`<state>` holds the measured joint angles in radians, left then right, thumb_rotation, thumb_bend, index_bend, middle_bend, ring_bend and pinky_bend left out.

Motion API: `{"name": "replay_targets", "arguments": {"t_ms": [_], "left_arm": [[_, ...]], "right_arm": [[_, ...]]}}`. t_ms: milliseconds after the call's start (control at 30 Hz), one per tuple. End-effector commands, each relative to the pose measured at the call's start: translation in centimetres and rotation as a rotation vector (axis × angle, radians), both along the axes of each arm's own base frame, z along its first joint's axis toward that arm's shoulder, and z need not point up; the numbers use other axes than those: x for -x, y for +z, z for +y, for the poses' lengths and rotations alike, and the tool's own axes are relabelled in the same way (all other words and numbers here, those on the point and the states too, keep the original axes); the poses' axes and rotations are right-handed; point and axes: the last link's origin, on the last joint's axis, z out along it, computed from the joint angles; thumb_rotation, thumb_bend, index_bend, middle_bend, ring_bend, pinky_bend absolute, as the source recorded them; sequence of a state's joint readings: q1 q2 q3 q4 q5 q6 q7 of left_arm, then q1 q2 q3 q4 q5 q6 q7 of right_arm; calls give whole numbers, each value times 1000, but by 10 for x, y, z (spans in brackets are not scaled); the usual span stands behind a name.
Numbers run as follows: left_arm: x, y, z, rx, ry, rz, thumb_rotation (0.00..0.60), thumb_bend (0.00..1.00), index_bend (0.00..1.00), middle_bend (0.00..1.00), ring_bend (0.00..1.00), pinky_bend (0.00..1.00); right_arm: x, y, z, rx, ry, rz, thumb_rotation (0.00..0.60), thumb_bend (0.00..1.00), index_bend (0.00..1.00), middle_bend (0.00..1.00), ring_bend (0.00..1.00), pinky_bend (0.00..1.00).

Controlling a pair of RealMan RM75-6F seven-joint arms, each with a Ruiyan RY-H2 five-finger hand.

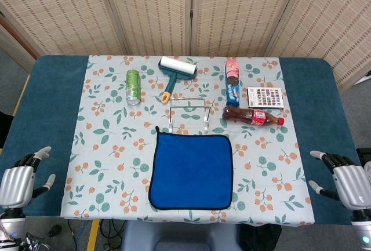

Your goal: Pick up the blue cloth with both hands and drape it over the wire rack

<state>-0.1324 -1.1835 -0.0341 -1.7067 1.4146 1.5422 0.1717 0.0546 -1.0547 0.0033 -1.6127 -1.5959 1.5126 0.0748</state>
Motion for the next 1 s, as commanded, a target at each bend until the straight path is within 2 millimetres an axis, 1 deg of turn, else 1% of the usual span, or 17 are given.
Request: {"name": "replay_targets", "arguments": {"t_ms": [33, 333, 533, 700, 867, 1000], "left_arm": [[0, 0, 0, 0, 0, 0, 600, 295, 193, 334, 289, 385], [-1, 2, 0, 5, -35, -6, 600, 295, 199, 334, 290, 385], [-6, -4, 1, 45, -100, -5, 600, 295, 211, 334, 298, 385], [-17, -12, 3, 109, -187, -20, 600, 295, 217, 334, 313, 385], [-33, -28, 4, 204, -307, -42, 600, 295, 230, 347, 353, 401], [-48, -44, 7, 275, -401, -49, 600, 295, 245, 411, 402, 450]], "right_arm": [[0, 0, 0, 2, 2, -4, 600, 170, 262, 360, 337, 369], [-2, 1, 0, 10, 12, -8, 600, 169, 262, 361, 337, 369], [-2, 1, 0, 11, 17, -12, 600, 169, 262, 361, 337, 369], [-2, 2, -1, 11, 18, -15, 600, 169, 262, 361, 337, 369], [-2, 2, -1, 8, 16, -14, 600, 170, 262, 361, 337, 369], [-2, 2, -1, 6, 17, -16, 600, 170, 262, 361, 337, 372]]}}
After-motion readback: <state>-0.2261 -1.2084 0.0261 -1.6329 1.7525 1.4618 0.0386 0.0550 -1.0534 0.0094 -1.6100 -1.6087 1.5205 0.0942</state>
